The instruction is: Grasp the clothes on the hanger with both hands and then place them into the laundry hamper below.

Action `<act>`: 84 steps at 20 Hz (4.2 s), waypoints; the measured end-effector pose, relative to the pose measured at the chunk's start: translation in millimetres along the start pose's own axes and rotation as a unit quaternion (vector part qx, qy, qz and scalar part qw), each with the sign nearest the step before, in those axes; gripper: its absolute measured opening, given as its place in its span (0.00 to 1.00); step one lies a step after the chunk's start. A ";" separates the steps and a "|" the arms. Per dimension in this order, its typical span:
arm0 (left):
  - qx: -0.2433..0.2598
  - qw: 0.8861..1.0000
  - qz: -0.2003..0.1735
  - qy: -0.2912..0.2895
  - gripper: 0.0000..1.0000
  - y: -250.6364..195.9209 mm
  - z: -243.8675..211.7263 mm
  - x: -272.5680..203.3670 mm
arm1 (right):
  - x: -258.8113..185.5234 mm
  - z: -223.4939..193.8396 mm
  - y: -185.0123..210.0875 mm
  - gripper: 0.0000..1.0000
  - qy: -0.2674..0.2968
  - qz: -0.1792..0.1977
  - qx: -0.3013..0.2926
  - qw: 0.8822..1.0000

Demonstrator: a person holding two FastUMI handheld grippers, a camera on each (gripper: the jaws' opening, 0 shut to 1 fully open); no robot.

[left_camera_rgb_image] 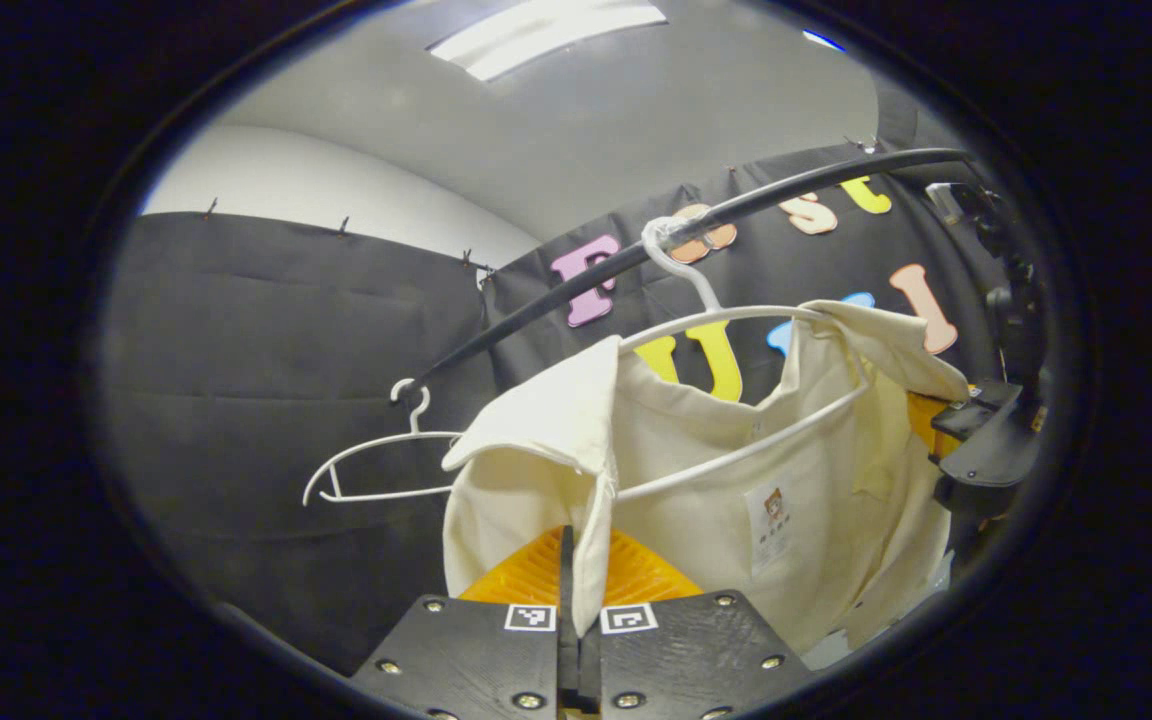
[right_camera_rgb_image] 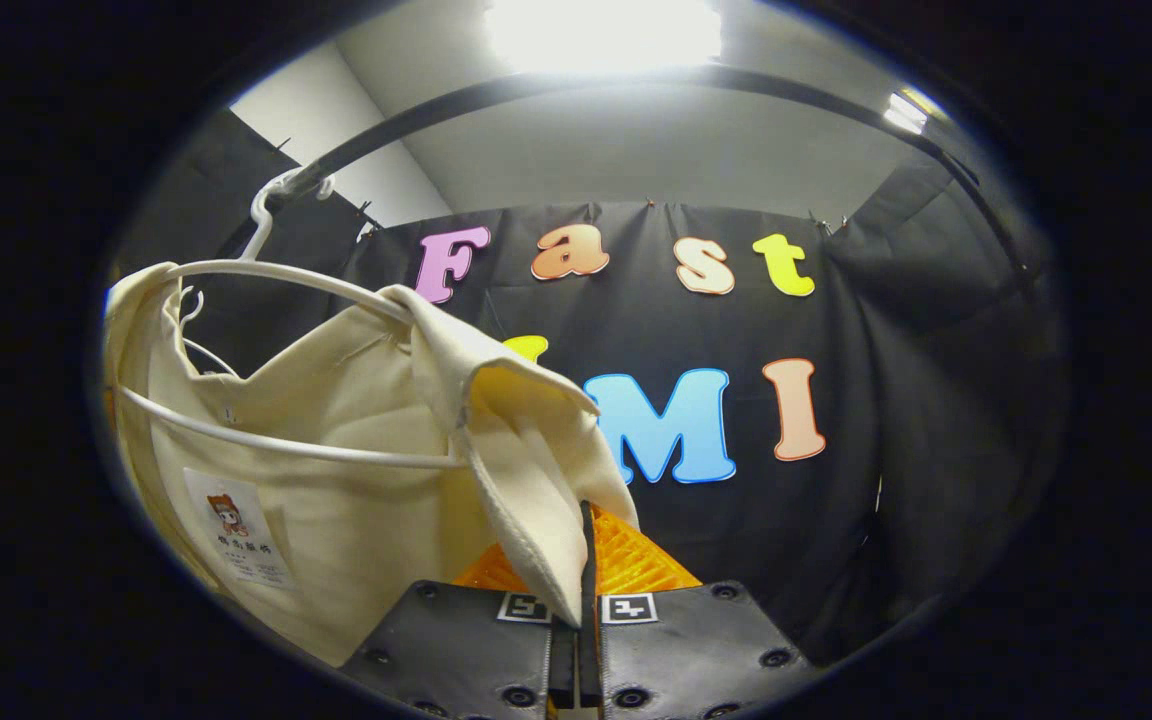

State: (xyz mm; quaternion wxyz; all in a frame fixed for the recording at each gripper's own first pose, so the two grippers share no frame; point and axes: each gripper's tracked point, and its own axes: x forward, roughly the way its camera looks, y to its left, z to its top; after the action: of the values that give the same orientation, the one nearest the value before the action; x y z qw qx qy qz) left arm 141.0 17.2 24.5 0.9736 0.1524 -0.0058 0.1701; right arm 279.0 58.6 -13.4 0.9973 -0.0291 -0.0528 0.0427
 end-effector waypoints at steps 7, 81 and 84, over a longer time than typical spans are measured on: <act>0.000 0.999 0.030 -0.021 0.01 45.6 39.0 -17.1 | -12.3 34.3 -17.8 0.05 -0.040 -0.023 -0.026 0.999; -0.017 0.891 -0.323 0.319 0.02 -172.5 -395.8 -175.8 | -330.3 -357.3 30.0 0.09 0.470 0.125 0.008 0.874; -0.017 0.881 -0.314 0.354 0.02 -170.5 -429.0 -185.7 | -342.3 -379.5 19.8 0.08 0.498 0.105 0.003 0.861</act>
State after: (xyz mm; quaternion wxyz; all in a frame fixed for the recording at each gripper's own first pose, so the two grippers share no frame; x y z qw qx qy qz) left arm 5.5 -68.6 -446.5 0.9156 0.0595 0.3844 -0.1023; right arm -20.8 27.8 -426.6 0.8802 -0.0484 0.4548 0.1270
